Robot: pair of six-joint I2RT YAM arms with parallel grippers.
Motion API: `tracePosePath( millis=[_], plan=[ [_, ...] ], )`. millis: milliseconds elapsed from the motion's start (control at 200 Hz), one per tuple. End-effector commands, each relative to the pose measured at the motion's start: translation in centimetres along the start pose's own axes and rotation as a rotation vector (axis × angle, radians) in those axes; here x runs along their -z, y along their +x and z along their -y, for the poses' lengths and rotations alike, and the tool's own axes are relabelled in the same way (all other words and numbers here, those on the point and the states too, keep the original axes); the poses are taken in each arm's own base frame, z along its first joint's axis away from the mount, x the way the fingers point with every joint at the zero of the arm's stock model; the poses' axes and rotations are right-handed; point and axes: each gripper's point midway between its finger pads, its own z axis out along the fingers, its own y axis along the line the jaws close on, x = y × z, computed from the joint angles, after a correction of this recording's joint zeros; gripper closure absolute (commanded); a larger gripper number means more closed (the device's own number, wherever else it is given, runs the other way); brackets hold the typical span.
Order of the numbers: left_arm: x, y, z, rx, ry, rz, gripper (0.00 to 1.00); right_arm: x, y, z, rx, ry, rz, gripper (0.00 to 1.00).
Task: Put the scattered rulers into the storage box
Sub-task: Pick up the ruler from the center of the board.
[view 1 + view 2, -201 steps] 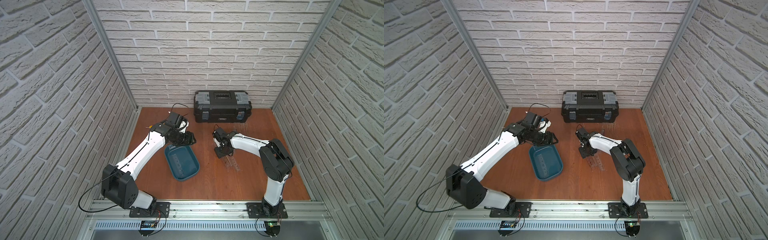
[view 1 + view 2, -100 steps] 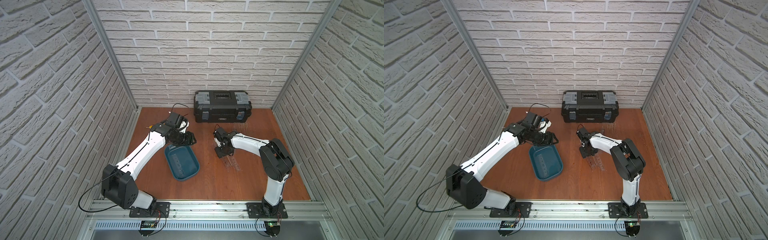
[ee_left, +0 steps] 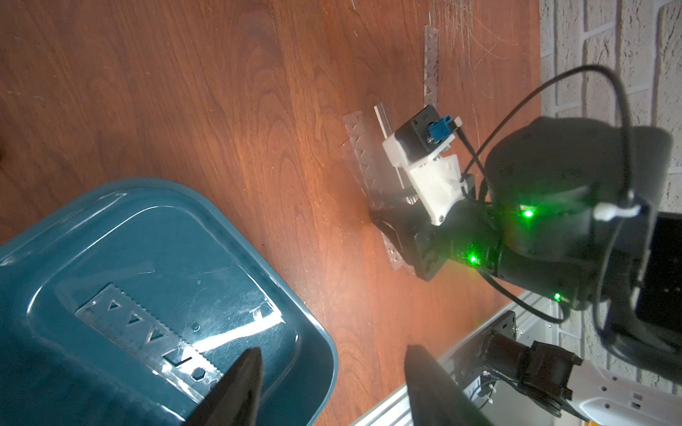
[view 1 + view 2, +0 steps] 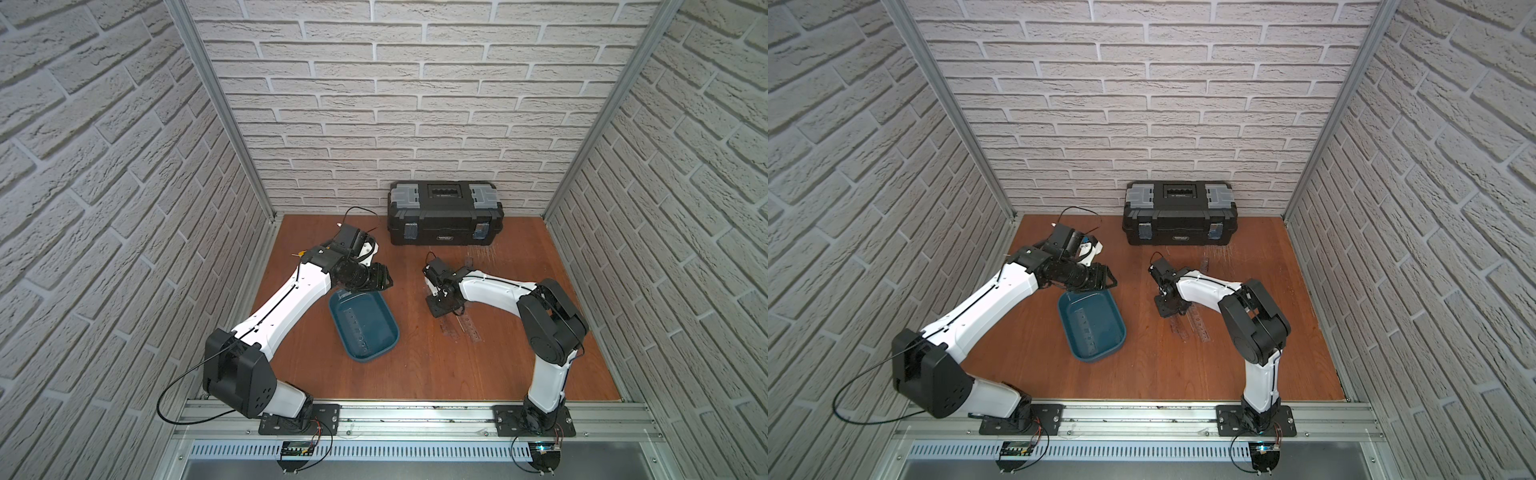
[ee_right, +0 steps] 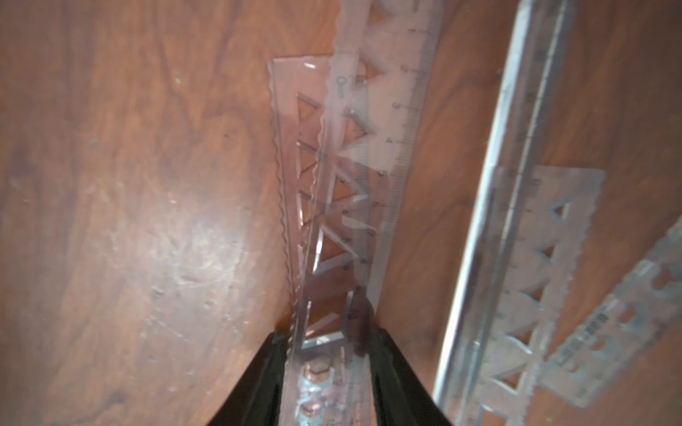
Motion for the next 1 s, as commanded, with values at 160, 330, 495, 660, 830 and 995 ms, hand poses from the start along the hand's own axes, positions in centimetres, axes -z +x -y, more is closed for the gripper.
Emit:
tracePosePath(
  millis=[160,330,495,660,830,995],
  plan=[
    [0.3,-0.4,0.7,-0.019,0.021,0.025,0.34,-2.3,4.2,-1.1,0.029,0.015,-0.134,0.69],
    [0.4,-0.4,0.8,-0.019,0.026,0.031,0.34,-0.8,3.6,-1.4,0.026,-0.006,-0.102,0.75],
    [0.6,-0.4,0.8,-0.02,0.023,0.032,0.34,0.9,2.7,-1.5,0.019,-0.02,-0.064,0.78],
    [0.6,-0.4,0.8,-0.021,0.019,0.033,0.34,2.7,1.6,-1.6,0.021,-0.029,-0.027,0.8],
    [0.6,-0.5,0.8,-0.021,0.021,0.035,0.34,3.4,1.1,-1.5,0.022,-0.03,-0.01,0.8],
    [0.6,-0.5,0.9,-0.021,0.022,0.035,0.34,3.4,0.8,-0.8,0.013,-0.005,-0.002,0.87]
  ],
)
